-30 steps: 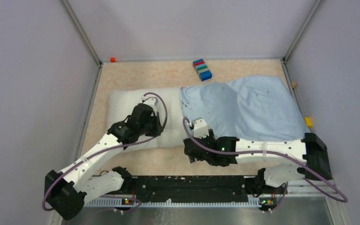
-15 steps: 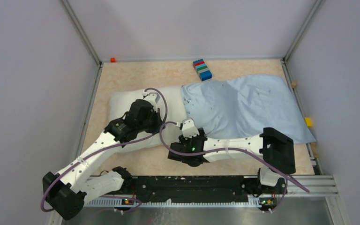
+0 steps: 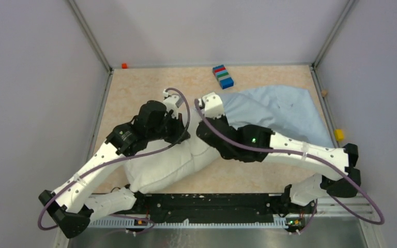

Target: Put the pillow into the pillowcase

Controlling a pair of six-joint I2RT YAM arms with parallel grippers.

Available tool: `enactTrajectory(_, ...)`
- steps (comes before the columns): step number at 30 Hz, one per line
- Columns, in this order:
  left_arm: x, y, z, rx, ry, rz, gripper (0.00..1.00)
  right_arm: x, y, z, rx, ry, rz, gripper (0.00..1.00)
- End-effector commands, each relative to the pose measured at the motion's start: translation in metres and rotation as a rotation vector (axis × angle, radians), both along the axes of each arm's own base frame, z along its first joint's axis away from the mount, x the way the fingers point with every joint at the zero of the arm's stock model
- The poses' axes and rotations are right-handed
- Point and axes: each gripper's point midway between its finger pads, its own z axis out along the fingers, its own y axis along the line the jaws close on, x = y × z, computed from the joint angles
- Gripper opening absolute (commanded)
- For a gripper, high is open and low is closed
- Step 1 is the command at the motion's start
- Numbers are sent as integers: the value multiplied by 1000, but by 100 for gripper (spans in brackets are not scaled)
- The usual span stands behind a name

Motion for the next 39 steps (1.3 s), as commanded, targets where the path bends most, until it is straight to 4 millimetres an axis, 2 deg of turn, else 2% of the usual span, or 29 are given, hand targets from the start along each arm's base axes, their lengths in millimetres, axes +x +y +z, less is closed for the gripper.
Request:
enactTrajectory(1,-21,-44,79,-222,-97,-166,0,-6,34,103,243,-33,203,0)
enactTrajectory(4,-21,-49,92,-268,-77,-148,0,-4,52,116,273,-5,277,0)
enactTrajectory(7,-4,-42,82,-275,-77,-39,1,16,67,102,308,83,305,0)
enactTrajectory(11,25,-27,47,-238,-1,32,1,46,86,61,347,198,326,0)
enactTrajectory(15,61,-8,12,-185,24,79,3,84,107,8,344,295,305,0)
enactTrajectory(17,77,3,10,-182,22,85,3,107,114,-7,359,315,286,0)
enactTrajectory(19,93,17,21,-155,-30,110,14,127,119,-18,362,322,262,0)
enactTrajectory(20,100,23,33,-131,-76,123,26,134,122,-22,366,329,258,0)
enactTrajectory(21,105,30,48,-108,-124,142,42,140,126,-25,369,337,254,0)
enactTrajectory(23,109,38,78,-87,-220,160,70,149,131,-25,382,339,252,0)
enactTrajectory(24,110,41,89,-80,-255,164,78,152,133,-23,390,336,254,0)
enactTrajectory(26,109,46,102,-64,-291,170,90,158,135,-18,406,325,249,0)
enactTrajectory(28,105,45,99,-57,-303,141,97,163,136,-12,414,315,245,0)
enactTrajectory(34,94,39,42,-47,-187,101,99,167,136,7,433,276,248,0)
enactTrajectory(37,96,42,17,-32,-148,139,92,165,131,17,435,255,253,2)
enactTrajectory(39,100,46,2,-14,-135,173,79,161,125,28,434,232,259,21)
